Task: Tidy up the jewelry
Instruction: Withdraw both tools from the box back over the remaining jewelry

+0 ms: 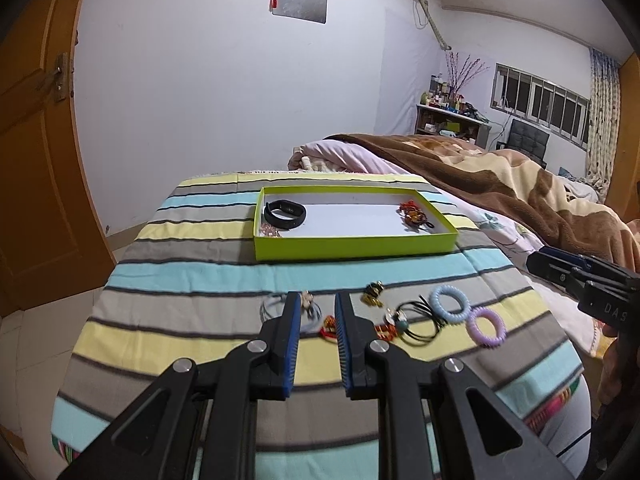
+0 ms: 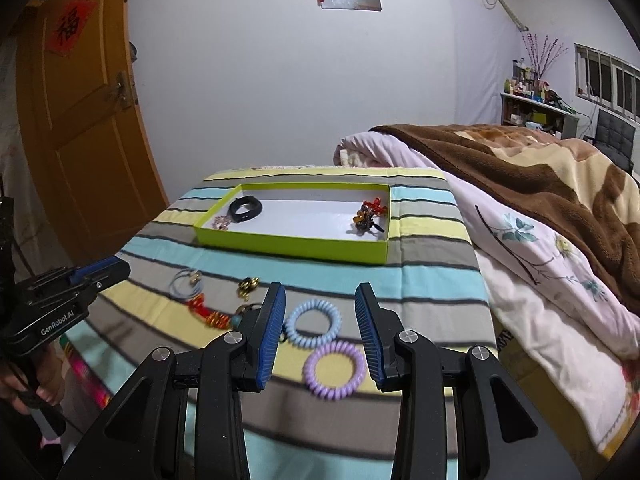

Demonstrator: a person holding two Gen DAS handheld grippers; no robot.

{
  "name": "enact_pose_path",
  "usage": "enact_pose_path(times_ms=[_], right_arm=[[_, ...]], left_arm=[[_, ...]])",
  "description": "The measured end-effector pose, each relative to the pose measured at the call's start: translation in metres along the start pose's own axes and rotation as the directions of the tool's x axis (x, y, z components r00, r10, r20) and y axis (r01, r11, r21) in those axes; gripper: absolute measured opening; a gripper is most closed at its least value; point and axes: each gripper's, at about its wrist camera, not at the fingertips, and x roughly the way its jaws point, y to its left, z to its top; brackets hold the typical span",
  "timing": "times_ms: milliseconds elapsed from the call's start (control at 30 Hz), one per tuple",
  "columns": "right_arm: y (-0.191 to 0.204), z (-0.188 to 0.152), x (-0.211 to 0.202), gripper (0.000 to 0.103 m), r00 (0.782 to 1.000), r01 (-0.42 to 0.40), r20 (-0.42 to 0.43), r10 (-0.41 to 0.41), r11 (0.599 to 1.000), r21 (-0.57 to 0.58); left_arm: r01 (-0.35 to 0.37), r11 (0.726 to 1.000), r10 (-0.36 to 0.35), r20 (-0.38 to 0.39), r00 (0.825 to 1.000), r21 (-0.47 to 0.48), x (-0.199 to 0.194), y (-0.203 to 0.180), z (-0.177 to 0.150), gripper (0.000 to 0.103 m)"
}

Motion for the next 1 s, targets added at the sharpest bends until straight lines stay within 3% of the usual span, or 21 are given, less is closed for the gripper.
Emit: enact_pose_path(times_ms=[400, 1000], right_arm=[[0.006, -0.022, -0.027, 0.037, 1.0, -0.011, 0.008, 0.011, 1.0, -0.003], [0.0, -0.031, -0.009, 0.037, 0.999, -0.016, -0.047, 0.016, 1.0, 0.01]], left_arm=[[0.008, 1.0, -0.008, 0.002, 1.0, -0.007, -0.028, -0.005, -0.021, 0.018], [0.03, 0.999, -0.031, -0.035, 0.999, -0.027, -0.018, -0.008, -0.03, 0.018]])
